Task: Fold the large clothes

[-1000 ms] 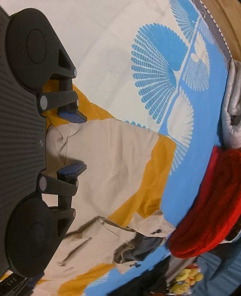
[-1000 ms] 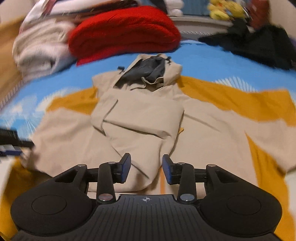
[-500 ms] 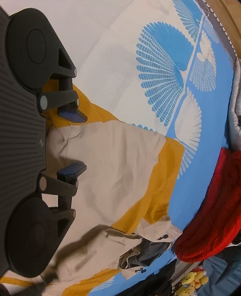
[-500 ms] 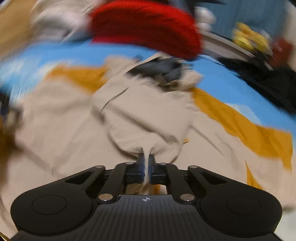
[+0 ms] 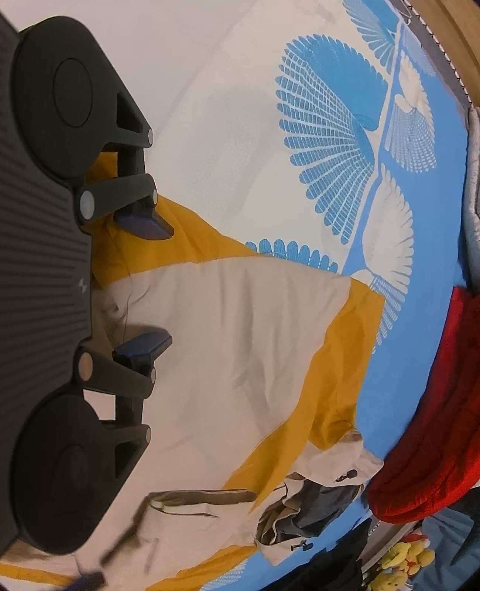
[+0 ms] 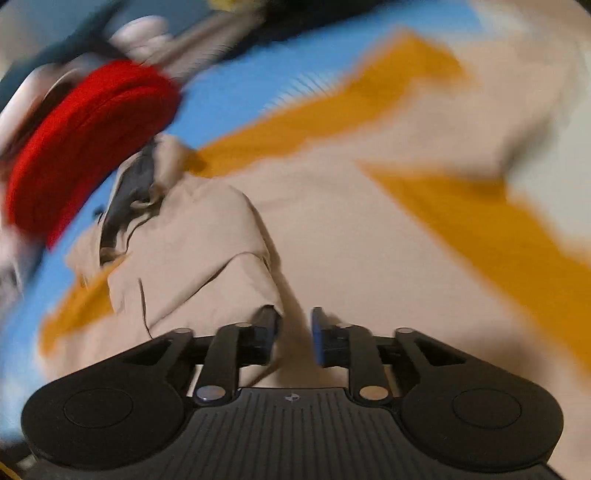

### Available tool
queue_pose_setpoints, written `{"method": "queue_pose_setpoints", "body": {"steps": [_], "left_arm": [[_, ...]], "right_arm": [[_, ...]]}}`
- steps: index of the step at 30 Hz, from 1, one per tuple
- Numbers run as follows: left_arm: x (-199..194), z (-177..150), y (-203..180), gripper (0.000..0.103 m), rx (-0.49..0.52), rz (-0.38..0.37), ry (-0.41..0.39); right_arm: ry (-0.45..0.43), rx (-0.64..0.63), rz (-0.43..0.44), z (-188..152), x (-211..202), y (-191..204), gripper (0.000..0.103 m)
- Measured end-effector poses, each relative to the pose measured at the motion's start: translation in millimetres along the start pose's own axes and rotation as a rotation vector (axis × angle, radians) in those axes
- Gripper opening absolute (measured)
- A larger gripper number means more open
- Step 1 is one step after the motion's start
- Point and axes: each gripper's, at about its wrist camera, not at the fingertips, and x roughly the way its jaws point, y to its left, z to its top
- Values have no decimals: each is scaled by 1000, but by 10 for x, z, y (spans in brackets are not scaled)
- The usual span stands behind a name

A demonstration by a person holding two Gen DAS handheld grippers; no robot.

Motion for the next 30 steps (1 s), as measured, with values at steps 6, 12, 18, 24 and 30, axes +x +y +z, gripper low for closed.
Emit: {"method": "queue_pose_setpoints", "body": {"steps": [6,12,18,24,30], "left_arm": [[-4,28,-4,62,-13,7,10],[-16,39,-16,62,-8,-3,17],[-2,37,-30,62,-3,1,20],[-10,26,-34,62,3,4,16],[-21,15,-32,62,5,6,13]], "right_arm": [[-124,-599,56,-127,-104,632,52],[-82,-933,43,-393,131,916,52],[-93,-1055,-7,-458,292,932,7],[-273,-231,162,235,-143,336,0],[-175,203,-10,389,-44,-325,5]]}}
